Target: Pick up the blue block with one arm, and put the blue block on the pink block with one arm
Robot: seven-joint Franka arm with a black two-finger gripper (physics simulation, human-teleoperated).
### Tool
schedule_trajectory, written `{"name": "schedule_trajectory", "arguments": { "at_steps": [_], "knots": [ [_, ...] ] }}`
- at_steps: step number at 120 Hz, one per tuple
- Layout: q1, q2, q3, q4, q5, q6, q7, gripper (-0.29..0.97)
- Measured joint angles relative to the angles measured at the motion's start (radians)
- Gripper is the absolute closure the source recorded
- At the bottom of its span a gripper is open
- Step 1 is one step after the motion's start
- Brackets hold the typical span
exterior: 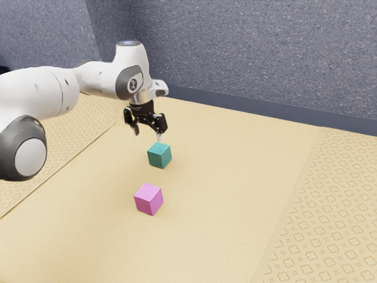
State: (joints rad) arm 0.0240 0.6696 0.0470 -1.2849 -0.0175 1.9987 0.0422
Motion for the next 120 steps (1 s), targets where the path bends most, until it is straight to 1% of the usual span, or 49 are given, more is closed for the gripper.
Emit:
{"name": "schedule_trajectory", "arguments": {
  "at_steps": [11,38,58,91,109,120],
  "knots": [
    [0.004,0.029,-0.019,0.008,-0.004,0.026,0.013,0.00],
    [0.014,0.055,-0.030,-0.003,-0.003,0.004,0.040,0.00],
    [0.041,0.103,-0.054,0.009,-0.002,0.038,0.063,0.00],
    [0.060,0.199,-0.056,0.135,-0.005,0.058,0.098,0.00],
    [0.064,0.232,-0.062,0.171,-0.006,0.062,0.116,0.00],
    [0.069,0.243,-0.071,0.184,-0.006,0.064,0.126,0.05]
  ]
}}
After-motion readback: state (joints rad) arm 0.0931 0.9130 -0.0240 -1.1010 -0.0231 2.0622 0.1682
